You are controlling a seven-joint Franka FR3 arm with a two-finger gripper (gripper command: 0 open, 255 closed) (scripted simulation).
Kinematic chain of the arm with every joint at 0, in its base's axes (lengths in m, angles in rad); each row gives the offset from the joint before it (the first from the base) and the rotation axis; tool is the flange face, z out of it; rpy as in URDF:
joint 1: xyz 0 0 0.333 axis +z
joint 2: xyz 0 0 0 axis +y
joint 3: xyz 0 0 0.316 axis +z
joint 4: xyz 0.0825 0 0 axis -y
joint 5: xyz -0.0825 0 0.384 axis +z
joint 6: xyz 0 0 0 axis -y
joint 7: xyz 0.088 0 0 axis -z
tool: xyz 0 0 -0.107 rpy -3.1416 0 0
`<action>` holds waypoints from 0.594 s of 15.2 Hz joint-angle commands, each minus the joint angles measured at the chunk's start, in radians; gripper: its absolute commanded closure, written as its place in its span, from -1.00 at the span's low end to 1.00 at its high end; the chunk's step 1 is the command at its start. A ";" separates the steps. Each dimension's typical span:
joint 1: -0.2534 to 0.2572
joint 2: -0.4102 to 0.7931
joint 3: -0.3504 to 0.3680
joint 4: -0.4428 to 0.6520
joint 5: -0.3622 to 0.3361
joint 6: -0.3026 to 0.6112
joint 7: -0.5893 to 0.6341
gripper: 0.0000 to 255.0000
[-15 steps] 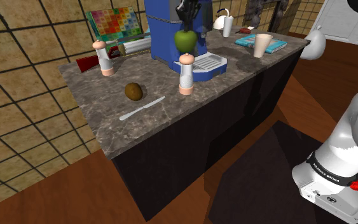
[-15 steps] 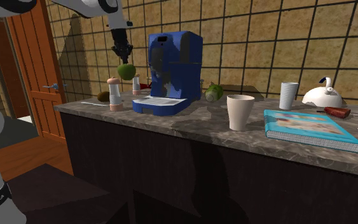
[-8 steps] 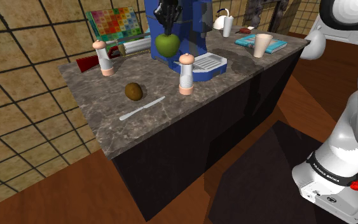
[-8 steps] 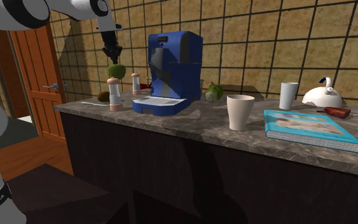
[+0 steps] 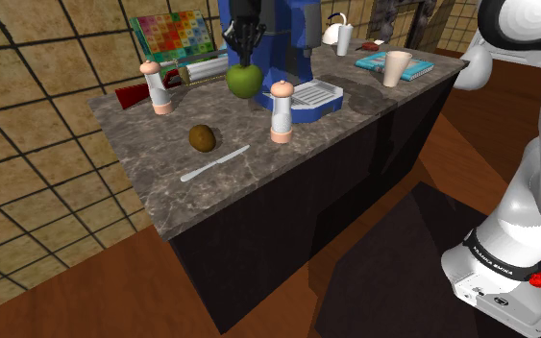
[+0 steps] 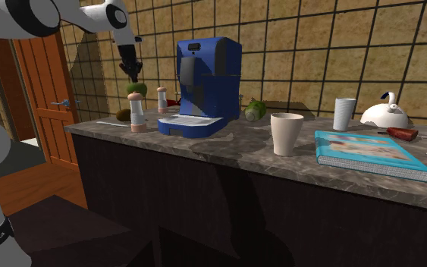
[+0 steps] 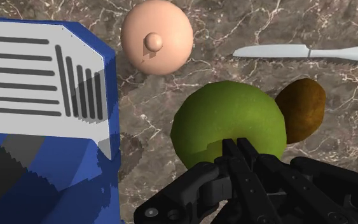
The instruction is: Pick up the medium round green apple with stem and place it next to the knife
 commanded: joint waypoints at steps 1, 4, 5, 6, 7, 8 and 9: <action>0.001 -0.016 0.000 -0.049 -0.001 0.035 0.002 1.00; 0.002 -0.028 0.000 -0.109 -0.003 0.082 0.005 1.00; 0.002 -0.031 0.000 -0.127 -0.003 0.097 0.006 1.00; 0.002 -0.034 0.000 -0.145 -0.003 0.112 0.007 1.00; 0.003 -0.036 0.000 -0.162 -0.004 0.127 0.007 1.00; 0.003 -0.038 0.000 -0.179 -0.004 0.141 0.008 1.00; 0.003 -0.040 0.000 -0.195 -0.004 0.155 0.009 1.00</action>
